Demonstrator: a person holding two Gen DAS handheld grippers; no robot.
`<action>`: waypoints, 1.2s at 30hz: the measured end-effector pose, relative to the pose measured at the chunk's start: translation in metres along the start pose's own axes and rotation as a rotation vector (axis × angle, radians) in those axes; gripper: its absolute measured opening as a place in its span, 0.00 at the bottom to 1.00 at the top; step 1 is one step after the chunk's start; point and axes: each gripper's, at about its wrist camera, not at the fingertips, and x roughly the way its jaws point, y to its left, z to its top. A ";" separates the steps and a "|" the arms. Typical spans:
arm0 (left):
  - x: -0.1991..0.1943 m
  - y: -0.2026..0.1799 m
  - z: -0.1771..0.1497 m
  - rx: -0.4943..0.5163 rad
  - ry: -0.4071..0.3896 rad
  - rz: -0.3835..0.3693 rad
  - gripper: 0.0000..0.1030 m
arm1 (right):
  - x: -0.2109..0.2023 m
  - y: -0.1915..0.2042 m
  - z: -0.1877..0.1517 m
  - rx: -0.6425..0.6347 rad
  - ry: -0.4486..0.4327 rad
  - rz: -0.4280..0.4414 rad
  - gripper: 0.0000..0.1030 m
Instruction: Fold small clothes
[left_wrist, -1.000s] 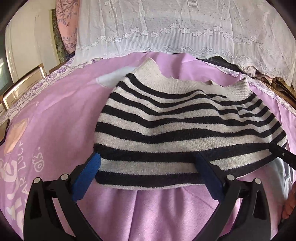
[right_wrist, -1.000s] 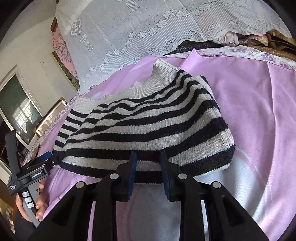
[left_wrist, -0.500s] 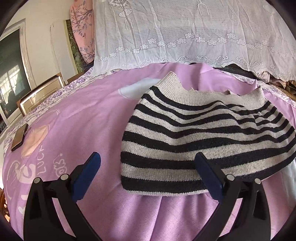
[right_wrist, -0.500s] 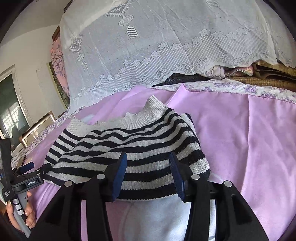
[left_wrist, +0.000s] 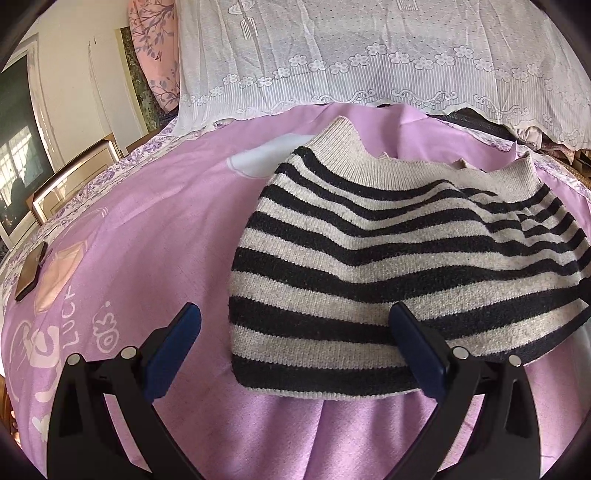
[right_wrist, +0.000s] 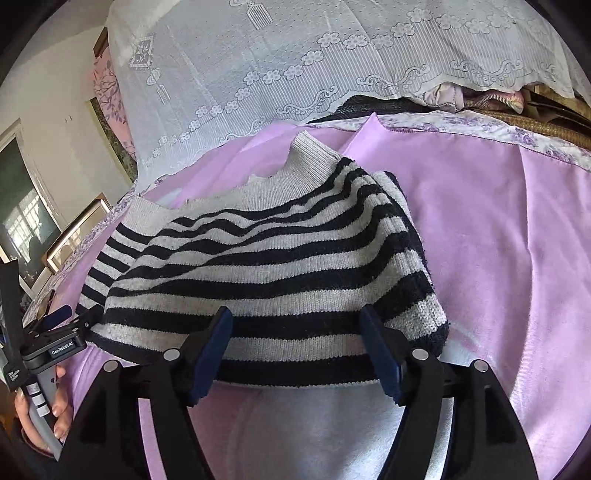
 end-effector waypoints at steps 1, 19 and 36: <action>-0.002 0.000 0.000 0.001 -0.008 0.005 0.96 | 0.000 0.000 0.000 0.002 -0.002 0.005 0.71; 0.000 -0.020 0.003 0.099 -0.004 -0.002 0.96 | -0.003 0.006 0.000 -0.028 -0.021 -0.190 0.97; -0.010 -0.011 -0.001 0.044 -0.044 0.013 0.96 | 0.000 0.011 -0.002 -0.055 -0.007 -0.220 0.97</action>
